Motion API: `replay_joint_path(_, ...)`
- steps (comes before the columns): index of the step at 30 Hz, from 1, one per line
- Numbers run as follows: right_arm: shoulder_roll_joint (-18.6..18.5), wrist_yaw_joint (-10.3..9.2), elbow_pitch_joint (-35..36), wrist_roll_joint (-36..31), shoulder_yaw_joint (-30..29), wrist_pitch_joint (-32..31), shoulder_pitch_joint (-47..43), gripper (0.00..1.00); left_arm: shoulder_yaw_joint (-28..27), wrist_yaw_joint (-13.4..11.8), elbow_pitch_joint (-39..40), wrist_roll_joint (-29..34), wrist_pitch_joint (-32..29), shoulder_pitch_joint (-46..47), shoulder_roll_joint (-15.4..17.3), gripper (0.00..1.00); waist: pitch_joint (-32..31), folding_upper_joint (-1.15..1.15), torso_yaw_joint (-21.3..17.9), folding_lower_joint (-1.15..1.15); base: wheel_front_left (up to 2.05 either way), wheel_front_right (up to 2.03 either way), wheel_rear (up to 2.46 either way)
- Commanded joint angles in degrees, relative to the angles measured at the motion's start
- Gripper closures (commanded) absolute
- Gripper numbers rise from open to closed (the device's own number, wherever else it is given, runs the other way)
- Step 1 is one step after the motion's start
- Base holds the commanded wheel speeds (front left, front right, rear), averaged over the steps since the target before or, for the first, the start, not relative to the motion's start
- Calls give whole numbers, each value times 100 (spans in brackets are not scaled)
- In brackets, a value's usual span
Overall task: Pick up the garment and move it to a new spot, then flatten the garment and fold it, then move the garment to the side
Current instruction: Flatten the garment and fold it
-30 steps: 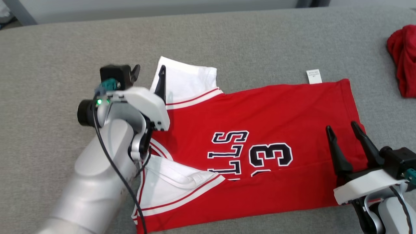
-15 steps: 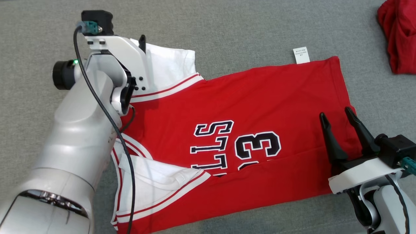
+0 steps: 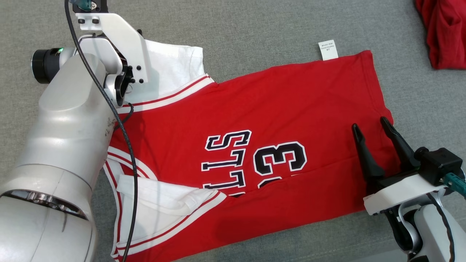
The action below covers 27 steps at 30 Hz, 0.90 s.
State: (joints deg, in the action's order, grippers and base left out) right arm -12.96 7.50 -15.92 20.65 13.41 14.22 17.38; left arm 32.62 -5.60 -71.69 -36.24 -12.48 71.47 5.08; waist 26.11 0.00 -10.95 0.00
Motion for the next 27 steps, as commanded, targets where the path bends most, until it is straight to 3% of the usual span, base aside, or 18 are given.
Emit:
replay_joint_path(1, -69, -1, 122, -36, 83, 78, 21, 0, -82, 31, 55, -17, 61, 244, 213, 0, 19, 0, -10, 0, 0, 0, 0)
replay_joint_path(12, -56, -1, 159, -64, 80, 78, 88, 0, 4, 105, -104, -34, 26, 372, 206, 0, 157, 0, -85, 0, 0, 0, 0)
replay_joint_path(14, -53, -1, 158, -72, 70, 78, 92, 0, 26, 129, -121, -35, -7, 376, 207, 57, 168, 0, -92, 0, 0, 0, 0)
replay_joint_path(15, -54, -1, 154, -75, 62, 78, 90, 0, 40, 144, -128, -33, -27, 376, 205, 71, 171, 0, -90, 0, 0, 0, 0)
replay_joint_path(16, -56, -1, 151, -79, 54, 78, 87, 0, 42, 166, -133, -43, -36, 376, 200, 100, 174, 0, -88, 0, 0, 0, 0)
replay_joint_path(23, -67, -1, 94, -73, 8, 78, 163, 0, 87, 318, -154, -79, 2, 400, 144, 100, 137, 0, -24, 0, 0, 0, 0)
replay_joint_path(27, -129, -1, -57, 286, -16, 74, 450, 0, 55, 451, -135, -151, 115, 466, 105, 100, 100, 0, 48, 0, 0, 0, 0)
